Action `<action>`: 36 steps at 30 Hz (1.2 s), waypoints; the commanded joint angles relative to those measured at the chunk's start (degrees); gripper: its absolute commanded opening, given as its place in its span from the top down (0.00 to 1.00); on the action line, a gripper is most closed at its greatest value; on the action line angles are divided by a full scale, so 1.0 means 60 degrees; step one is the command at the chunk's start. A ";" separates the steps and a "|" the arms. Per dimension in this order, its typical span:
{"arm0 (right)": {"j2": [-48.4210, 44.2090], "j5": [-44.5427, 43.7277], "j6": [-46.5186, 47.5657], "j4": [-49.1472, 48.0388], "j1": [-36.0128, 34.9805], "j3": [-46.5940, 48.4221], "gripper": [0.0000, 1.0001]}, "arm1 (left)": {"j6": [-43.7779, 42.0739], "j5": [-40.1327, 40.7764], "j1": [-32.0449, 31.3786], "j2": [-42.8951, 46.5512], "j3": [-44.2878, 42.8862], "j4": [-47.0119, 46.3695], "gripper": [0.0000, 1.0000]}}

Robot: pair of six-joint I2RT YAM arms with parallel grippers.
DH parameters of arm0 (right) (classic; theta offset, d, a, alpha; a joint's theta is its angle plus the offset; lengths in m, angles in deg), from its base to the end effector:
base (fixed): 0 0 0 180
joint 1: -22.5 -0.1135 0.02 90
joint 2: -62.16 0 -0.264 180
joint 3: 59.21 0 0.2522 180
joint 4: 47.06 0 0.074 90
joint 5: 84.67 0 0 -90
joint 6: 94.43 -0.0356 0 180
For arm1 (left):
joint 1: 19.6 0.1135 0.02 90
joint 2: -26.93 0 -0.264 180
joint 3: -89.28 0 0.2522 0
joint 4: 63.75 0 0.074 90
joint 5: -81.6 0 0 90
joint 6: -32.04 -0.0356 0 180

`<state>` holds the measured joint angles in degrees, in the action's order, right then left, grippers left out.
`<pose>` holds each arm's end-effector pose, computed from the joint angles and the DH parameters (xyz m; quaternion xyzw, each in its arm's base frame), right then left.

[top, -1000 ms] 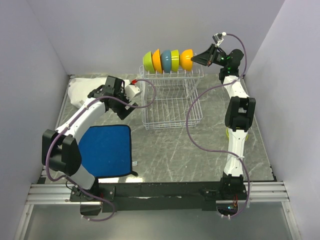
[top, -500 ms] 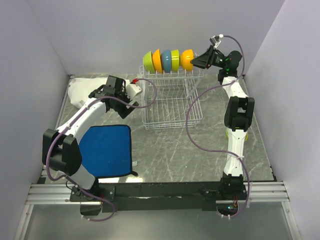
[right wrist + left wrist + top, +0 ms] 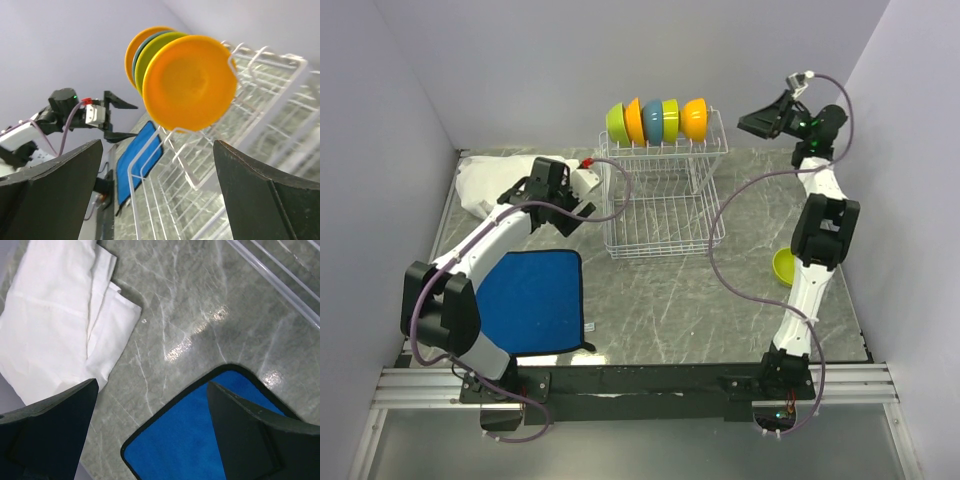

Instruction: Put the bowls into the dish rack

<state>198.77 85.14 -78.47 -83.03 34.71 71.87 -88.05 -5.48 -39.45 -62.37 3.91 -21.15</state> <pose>0.5275 -0.0783 0.3112 -0.1459 0.6587 0.6154 0.4075 0.3239 -0.1150 0.2807 0.3835 0.8458 0.0566 0.3666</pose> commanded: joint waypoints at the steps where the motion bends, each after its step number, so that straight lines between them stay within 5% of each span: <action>1: -0.1628 -0.0089 0.1508 0.0375 0.0352 -0.0390 0.00 | 0.0414 0.0159 0.0072 0.0673 0.0027 -0.1027 0.03; 3: -0.2142 -0.0205 0.3233 0.2416 0.0455 -0.0655 0.00 | 0.0822 -0.0104 0.0247 0.0746 -0.0047 -0.1130 0.04; 4: -0.2696 -0.0975 0.6840 0.6983 0.0543 -0.0366 0.00 | 0.1013 -0.0178 0.0306 0.0791 -0.0032 -0.1231 0.04; 7: -0.3517 -0.4202 1.3646 1.3336 0.0281 0.0602 0.00 | 0.1541 -0.0353 0.0394 0.0952 0.0216 -0.1598 0.03; 13: -0.6356 -0.8434 1.5822 1.3706 -0.0130 -0.3269 0.00 | 0.2201 -0.0633 0.0394 0.1801 0.0949 -0.2360 0.03; 25: -1.2249 -1.1148 2.1007 1.6341 -0.0160 -1.0158 0.10 | 0.2816 -0.0779 0.0409 0.3779 0.2502 -0.3532 0.03; 30: -1.2151 -1.1441 2.1262 1.6508 -0.0145 -1.0735 0.41 | 0.2890 -0.0999 0.0424 0.4233 0.2985 -0.3723 0.03; 36: -1.0701 -1.1573 2.0617 1.6361 -0.0159 -1.0223 0.49 | 0.3037 -0.1174 0.0585 0.4058 0.2883 -0.3342 0.03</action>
<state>130.67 17.27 45.15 15.65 33.53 7.85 -71.57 -10.62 -36.50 -38.33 21.90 -40.41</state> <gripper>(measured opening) 0.522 0.969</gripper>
